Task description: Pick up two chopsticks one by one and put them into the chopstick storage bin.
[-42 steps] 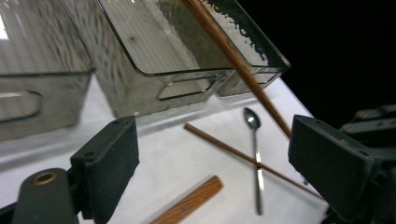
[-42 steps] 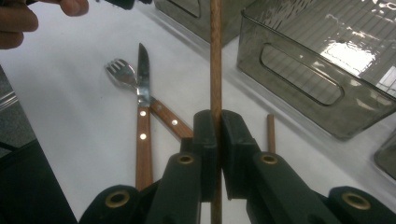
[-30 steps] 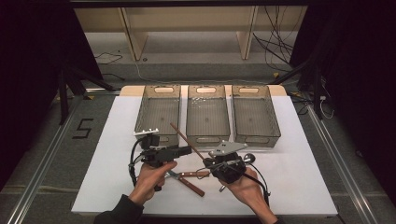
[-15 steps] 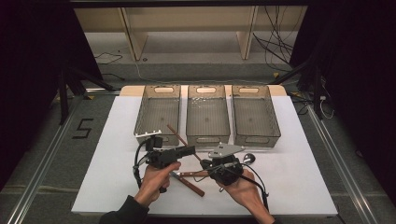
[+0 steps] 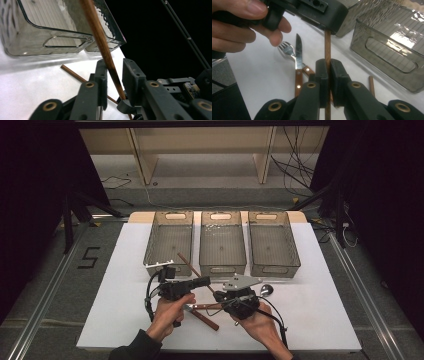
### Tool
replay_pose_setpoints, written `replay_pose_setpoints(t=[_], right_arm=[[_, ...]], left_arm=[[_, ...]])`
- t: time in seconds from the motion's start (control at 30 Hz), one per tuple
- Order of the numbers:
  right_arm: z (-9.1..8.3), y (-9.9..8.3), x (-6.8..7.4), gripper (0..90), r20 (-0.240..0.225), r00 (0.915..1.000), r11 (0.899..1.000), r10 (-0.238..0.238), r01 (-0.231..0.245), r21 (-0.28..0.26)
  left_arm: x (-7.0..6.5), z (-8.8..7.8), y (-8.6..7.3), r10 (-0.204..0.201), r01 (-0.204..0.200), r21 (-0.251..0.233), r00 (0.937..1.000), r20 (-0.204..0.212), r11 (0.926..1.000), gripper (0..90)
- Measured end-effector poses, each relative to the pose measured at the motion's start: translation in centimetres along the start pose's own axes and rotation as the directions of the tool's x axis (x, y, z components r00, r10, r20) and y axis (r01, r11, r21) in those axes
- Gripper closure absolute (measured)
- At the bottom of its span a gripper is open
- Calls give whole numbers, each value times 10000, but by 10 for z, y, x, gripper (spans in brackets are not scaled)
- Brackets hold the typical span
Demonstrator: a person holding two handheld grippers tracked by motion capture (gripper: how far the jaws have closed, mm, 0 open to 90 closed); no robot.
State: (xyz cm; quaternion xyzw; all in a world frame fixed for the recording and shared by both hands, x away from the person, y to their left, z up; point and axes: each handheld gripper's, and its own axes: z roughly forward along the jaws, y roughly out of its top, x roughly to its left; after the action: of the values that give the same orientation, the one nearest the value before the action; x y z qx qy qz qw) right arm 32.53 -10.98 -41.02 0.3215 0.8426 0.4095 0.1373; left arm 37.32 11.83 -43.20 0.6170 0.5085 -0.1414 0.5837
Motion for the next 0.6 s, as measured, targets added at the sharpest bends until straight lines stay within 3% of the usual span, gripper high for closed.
replay_pose_setpoints(t=[0.23, 0.37, 0.47, 0.5, 0.6], right_arm=[[0, -1, -1, 856, -63, 9999, 9999, 106, -107, -106], [0, -2, -1, 717, -75, 10000, 10000, -61, 61, 10], [-5, -2, -3, 661, -186, 9998, 9999, -2, 0, -111], [-9, -2, -6, 582, -296, 9995, 9999, 94, -97, -112], [-15, -4, -11, 513, -195, 9997, 9999, 125, -127, -100]], left_arm=[[3, 0, 1, -460, 460, 25, 9967, 661, 9989, 830], [1, -3, 4, -367, 350, 224, 9963, 776, 9991, 843], [2, -8, 10, -36, 28, 175, 9989, 477, 9998, 844], [5, -13, 17, 12, -15, 85, 9993, 369, 10000, 844], [8, -22, 28, 202, -202, -1, 9998, 79, 9998, 843]])
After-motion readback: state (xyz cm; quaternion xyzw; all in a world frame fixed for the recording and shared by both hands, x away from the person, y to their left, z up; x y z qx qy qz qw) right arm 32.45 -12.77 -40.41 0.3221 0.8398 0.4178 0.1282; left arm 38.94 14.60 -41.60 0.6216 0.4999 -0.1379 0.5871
